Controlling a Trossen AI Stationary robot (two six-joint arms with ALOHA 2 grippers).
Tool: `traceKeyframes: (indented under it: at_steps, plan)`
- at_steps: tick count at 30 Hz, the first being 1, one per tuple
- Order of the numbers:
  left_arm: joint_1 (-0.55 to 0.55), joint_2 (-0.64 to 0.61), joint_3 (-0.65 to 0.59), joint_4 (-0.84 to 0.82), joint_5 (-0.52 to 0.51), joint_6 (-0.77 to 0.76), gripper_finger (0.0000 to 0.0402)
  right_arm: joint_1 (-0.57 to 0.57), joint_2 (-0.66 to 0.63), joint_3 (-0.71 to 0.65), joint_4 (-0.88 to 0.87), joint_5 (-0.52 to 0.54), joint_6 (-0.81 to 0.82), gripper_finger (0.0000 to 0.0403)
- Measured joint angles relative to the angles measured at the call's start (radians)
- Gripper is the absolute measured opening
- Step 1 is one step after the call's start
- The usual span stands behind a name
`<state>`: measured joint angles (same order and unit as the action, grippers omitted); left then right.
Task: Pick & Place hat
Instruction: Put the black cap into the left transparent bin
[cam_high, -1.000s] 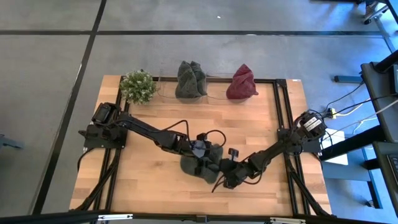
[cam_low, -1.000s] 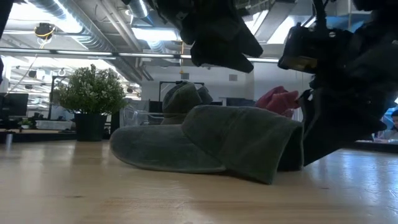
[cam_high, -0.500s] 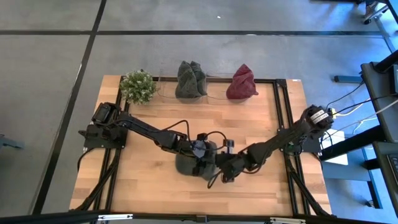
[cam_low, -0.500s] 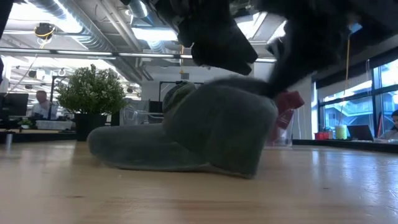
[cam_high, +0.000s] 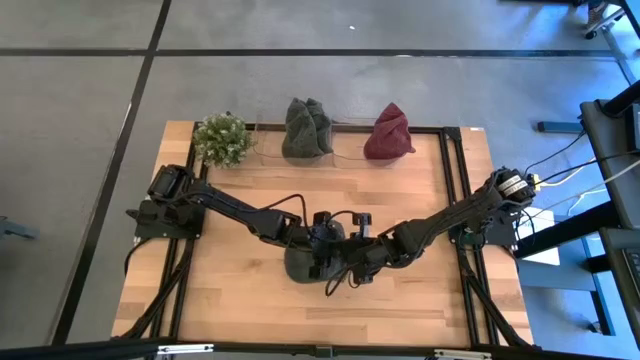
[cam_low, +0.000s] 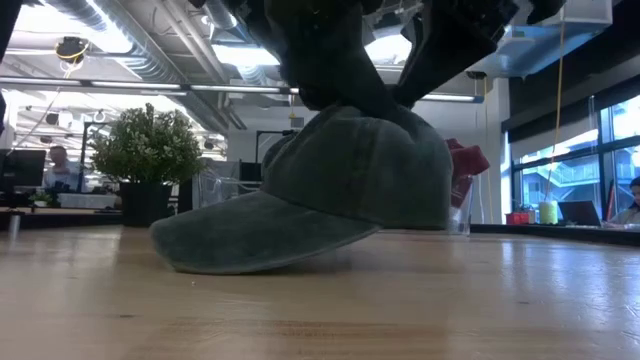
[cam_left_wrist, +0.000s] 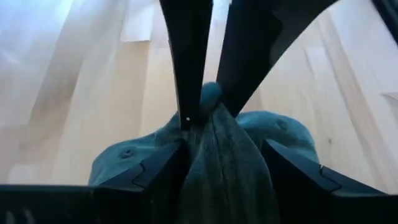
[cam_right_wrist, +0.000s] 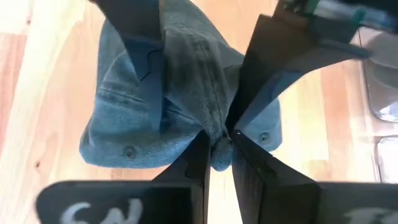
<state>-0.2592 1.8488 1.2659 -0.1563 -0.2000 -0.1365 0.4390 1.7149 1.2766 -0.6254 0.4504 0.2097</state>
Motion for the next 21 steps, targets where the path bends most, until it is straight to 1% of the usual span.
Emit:
traceKeyframes:
  at_steps: [3, 6, 9, 17, 19, 21]
  plan:
    - [0.001, -0.001, 0.0, -0.005, 0.0, -0.016, 0.0201, 0.001, 0.0, 0.0, 0.002, 0.0, 0.003, 0.0047]
    - [0.0, -0.001, 0.0, -0.012, 0.03, -0.007, 0.0174, 0.002, 0.0, 0.0, 0.009, -0.005, 0.003, 0.0047]
    - [0.0, -0.001, 0.0, -0.012, 0.037, -0.002, 0.0139, 0.002, 0.0, 0.0, 0.009, -0.007, -0.001, 0.0047]
    - [0.001, -0.001, 0.0, -0.021, 0.041, 0.018, 0.0032, 0.002, 0.0, 0.0, 0.009, -0.007, -0.002, 0.0047]
    - [0.001, -0.001, 0.009, -0.034, 0.042, 0.034, 0.0013, 0.002, 0.0, 0.0, 0.009, -0.007, -0.005, 0.0055]
    - [0.002, -0.002, 0.022, -0.056, 0.042, 0.05, 0.0012, 0.001, 0.0, 0.0, 0.009, -0.008, -0.009, 0.0075]
